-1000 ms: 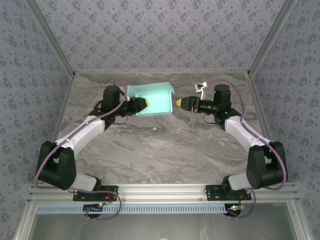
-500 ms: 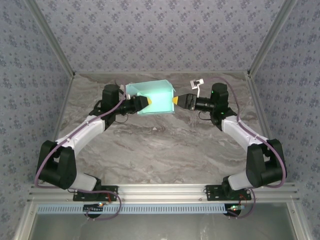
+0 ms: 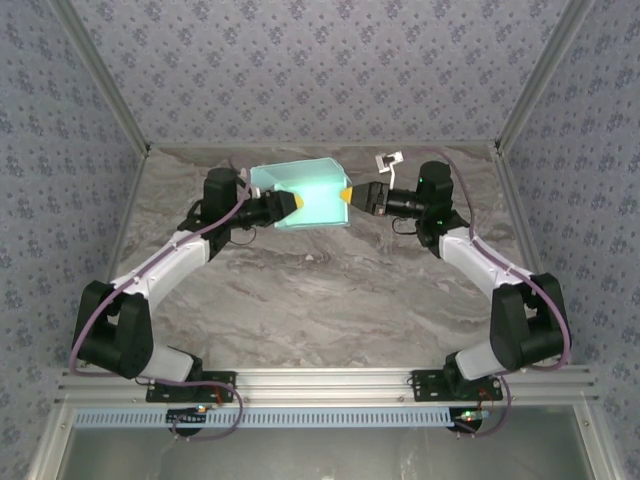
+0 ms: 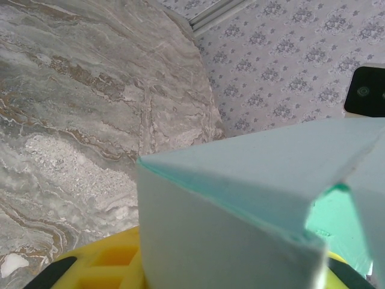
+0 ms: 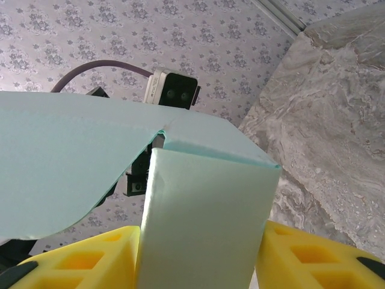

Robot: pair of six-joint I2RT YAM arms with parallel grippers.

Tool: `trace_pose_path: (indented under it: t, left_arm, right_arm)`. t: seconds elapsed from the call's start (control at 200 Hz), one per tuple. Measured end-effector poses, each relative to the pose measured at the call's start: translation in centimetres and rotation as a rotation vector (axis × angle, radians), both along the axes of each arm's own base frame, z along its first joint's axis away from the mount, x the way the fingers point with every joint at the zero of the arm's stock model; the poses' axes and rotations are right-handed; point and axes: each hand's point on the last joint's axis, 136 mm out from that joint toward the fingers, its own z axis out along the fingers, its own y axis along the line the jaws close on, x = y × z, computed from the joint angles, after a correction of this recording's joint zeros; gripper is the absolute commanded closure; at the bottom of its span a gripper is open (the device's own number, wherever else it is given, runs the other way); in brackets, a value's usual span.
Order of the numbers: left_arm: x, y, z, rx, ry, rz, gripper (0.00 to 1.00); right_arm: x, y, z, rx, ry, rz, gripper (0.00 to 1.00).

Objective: Fold the paper box

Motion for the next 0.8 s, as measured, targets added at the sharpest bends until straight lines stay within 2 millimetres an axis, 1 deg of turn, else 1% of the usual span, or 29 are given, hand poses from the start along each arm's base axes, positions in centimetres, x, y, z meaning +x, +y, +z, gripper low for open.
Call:
trace_pose_path:
  t: [0.135, 0.225, 0.435, 0.62, 0.67, 0.8]
  left_arm:
    - [0.2, 0.2, -0.1, 0.006, 0.000, 0.015, 0.73]
    - [0.3, 0.4, -0.5, 0.014, 0.006, 0.027, 0.73]
    - [0.4, 0.9, -1.9, 0.044, 0.040, 0.059, 0.73]
    - [0.6, 1.3, -3.1, 0.071, 0.068, 0.074, 0.72]
    - [0.7, 1.3, -3.5, 0.082, 0.076, 0.078, 0.72]
    - [0.9, 1.3, -4.8, 0.106, 0.098, 0.082, 0.72]
  right_arm:
    - [0.4, 0.3, -0.5, -0.015, 0.034, 0.002, 0.45]
    - [0.8, 0.5, -1.2, -0.035, 0.065, 0.000, 0.50]
    - [1.2, 0.9, -3.1, -0.102, 0.123, -0.020, 0.57]
    - [1.5, 1.3, -4.6, -0.178, 0.126, -0.033, 0.57]
    - [1.6, 1.3, -5.1, -0.192, 0.136, -0.037, 0.53]
    - [2.1, 1.1, -7.1, -0.236, 0.165, -0.054, 0.31]
